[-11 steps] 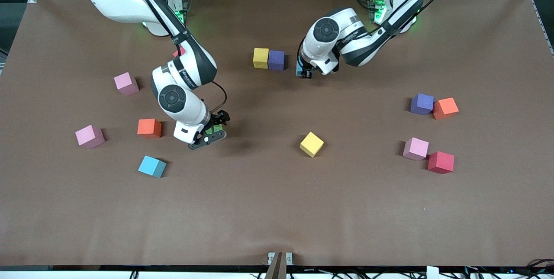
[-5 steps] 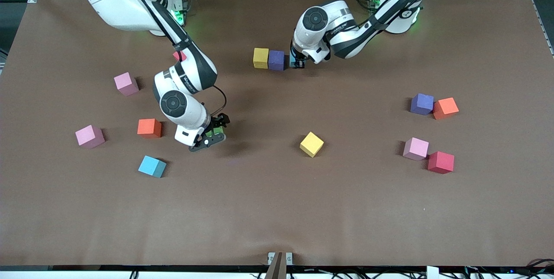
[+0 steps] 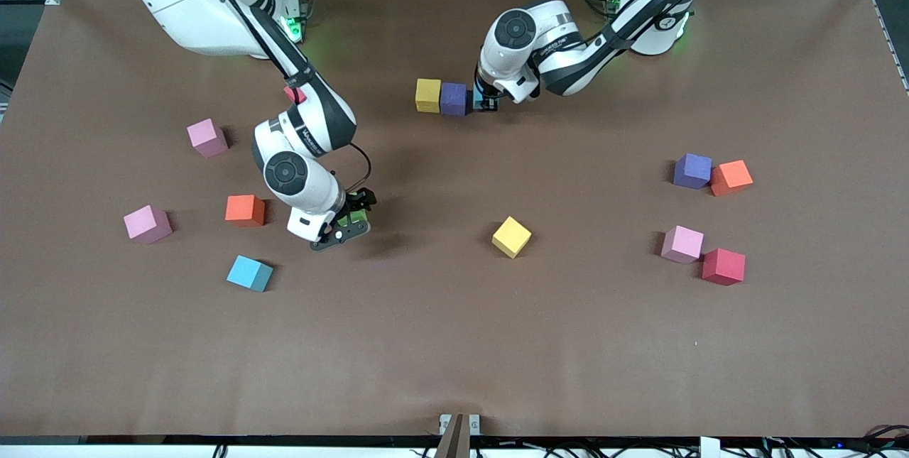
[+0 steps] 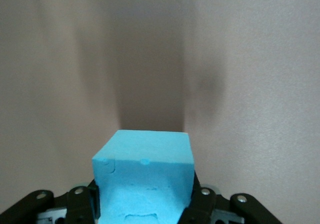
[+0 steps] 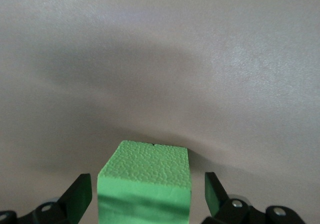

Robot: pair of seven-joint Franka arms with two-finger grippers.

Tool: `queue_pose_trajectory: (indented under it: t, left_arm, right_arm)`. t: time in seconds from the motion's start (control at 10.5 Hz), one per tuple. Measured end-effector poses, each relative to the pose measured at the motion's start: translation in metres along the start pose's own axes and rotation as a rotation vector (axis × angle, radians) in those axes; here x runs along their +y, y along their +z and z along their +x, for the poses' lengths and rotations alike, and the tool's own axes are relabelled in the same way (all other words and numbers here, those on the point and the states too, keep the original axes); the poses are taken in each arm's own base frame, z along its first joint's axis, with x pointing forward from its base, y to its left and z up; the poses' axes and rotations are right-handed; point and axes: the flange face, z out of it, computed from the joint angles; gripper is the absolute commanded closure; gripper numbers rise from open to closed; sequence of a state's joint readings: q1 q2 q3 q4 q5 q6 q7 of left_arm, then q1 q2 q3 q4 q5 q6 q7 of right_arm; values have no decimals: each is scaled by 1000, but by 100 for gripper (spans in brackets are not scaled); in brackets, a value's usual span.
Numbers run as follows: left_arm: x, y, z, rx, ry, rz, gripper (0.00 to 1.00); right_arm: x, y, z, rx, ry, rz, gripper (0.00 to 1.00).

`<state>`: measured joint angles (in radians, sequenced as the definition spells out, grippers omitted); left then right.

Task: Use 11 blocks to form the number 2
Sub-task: 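Lift the green cube with the right gripper while the left gripper holds cyan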

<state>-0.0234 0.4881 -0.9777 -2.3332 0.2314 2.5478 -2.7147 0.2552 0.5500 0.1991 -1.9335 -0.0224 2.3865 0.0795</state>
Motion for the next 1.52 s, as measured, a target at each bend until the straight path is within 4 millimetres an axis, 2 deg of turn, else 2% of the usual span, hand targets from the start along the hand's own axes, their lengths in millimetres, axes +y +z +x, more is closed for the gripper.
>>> queue_pose_trajectory:
  t: [0.1,0.19,0.57,0.86,0.95,1.52]
  left_arm:
    - [-3,2,-2,7,22,-6,82]
    - [-7,4,-4,17,58,-21,82]
    - [1,7,0,24,59,-30,82]
    - [5,8,1,23,53,-31,82]
    - [6,8,0,21,55,-32,82]
    - [11,1,-6,6,55,-43,82]
  right_arm:
    - [0,2,0,-3,-1,0,89]
    - [0,3,0,-4,-2,0,100]
    - [-1,-7,3,13,-47,-38,100]
    - [-10,-54,6,28,-63,-51,100]
    - [-13,-62,5,28,-68,-53,100]
    - [-16,-65,4,28,-73,-54,100]
